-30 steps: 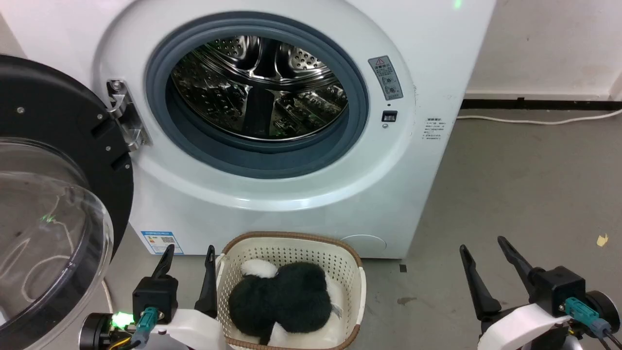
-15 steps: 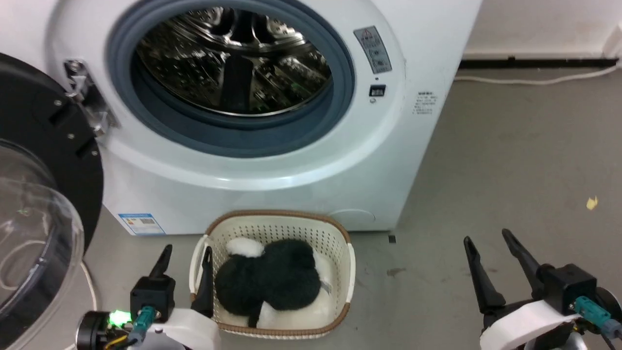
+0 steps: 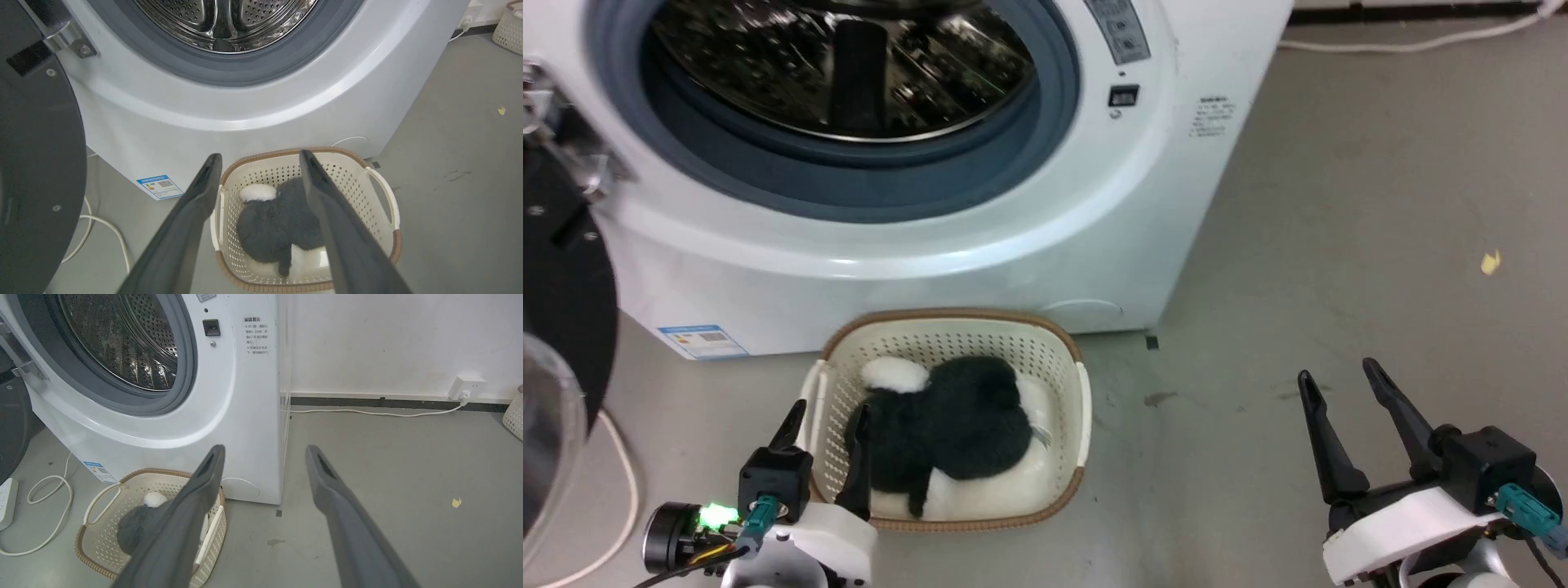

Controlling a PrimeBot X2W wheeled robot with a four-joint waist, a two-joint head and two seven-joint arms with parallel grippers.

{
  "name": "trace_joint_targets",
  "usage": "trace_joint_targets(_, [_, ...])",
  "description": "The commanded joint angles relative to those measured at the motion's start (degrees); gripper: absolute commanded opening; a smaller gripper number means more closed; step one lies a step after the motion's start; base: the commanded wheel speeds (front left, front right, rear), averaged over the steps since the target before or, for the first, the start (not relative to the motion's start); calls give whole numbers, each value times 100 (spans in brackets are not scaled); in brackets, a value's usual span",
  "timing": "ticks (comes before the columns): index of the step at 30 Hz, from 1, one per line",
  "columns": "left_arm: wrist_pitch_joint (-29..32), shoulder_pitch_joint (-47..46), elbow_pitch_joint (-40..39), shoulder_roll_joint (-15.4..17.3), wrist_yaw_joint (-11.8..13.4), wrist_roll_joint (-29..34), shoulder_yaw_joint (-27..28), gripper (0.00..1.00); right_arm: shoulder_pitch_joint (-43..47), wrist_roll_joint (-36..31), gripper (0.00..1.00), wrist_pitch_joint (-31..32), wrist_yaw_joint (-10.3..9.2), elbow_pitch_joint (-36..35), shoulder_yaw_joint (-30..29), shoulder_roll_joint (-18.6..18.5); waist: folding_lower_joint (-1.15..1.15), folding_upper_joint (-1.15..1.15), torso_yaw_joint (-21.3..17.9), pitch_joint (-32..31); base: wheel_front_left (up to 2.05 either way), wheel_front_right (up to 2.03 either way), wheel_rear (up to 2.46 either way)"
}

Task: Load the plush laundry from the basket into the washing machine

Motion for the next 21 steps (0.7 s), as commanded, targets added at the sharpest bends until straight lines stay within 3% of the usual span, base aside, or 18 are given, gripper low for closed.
trace_joint_targets(1, [-70, -139, 113, 84, -29, -31, 0, 100, -107, 69, 100, -65, -2, -45, 29, -1, -1, 0, -106, 145, 0, 0, 0])
trace_joint_targets(8, [-16, -706, 969, 383, -119, -298, -93, 100, -189, 313, 100, -197, -2, -61, 110, -1, -1, 0, -359, 651, 0, 0, 0])
trace_joint_targets(21, [283, -1496, 1919, 896, -198, -716, -754, 100, -421, 616, 100, -352, -3, -81, 223, -1, -1, 0, -643, 1269, 0, 0, 0])
